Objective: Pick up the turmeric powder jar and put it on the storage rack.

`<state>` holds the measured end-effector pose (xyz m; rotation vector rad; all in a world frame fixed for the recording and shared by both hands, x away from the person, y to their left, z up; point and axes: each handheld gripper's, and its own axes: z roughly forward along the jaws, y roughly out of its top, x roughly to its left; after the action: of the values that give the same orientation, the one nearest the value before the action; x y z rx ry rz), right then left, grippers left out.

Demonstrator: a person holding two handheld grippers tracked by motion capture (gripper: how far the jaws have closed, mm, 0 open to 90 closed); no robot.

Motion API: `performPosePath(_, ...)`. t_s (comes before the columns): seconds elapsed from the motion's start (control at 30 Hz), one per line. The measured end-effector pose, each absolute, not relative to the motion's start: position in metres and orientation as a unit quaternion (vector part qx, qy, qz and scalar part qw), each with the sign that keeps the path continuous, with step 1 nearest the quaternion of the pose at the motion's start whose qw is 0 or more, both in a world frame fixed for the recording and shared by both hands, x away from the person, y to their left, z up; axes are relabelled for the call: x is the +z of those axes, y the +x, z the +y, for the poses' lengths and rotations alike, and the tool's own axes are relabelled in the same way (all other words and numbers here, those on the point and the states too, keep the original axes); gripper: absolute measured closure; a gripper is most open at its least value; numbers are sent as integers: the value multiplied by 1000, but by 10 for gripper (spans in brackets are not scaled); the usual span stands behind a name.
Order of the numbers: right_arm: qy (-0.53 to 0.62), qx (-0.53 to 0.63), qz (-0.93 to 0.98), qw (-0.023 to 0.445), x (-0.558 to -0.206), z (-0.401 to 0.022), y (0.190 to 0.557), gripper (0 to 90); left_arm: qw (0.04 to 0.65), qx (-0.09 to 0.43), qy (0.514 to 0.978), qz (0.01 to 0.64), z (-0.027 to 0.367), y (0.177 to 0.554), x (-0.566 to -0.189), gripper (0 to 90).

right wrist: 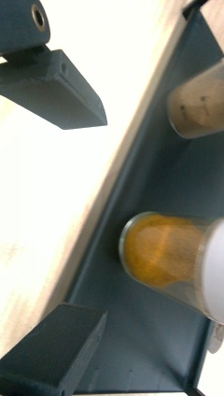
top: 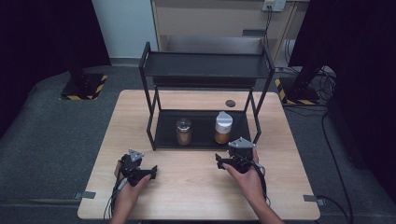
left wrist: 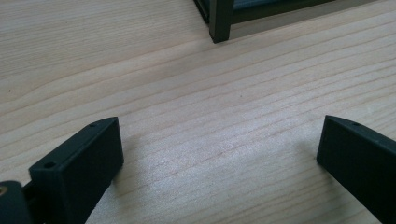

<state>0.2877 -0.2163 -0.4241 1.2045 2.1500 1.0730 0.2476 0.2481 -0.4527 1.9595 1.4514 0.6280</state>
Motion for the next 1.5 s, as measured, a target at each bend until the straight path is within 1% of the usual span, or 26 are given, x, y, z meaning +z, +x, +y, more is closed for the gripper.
performPosePath(0.4, 430, 381, 788, 222, -433, -222, 274, 87, 306, 238, 739, 550, 247, 247, -453, 0)
performPosePath(1.0, 467, 362, 776, 222, -448, -265, 267, 86, 306, 238, 739, 551, 247, 246, -453, 0)
performPosePath(1.5, 493, 353, 765, 215, -457, -292, 270, 83, 306, 238, 739, 551, 247, 246, -453, 0)
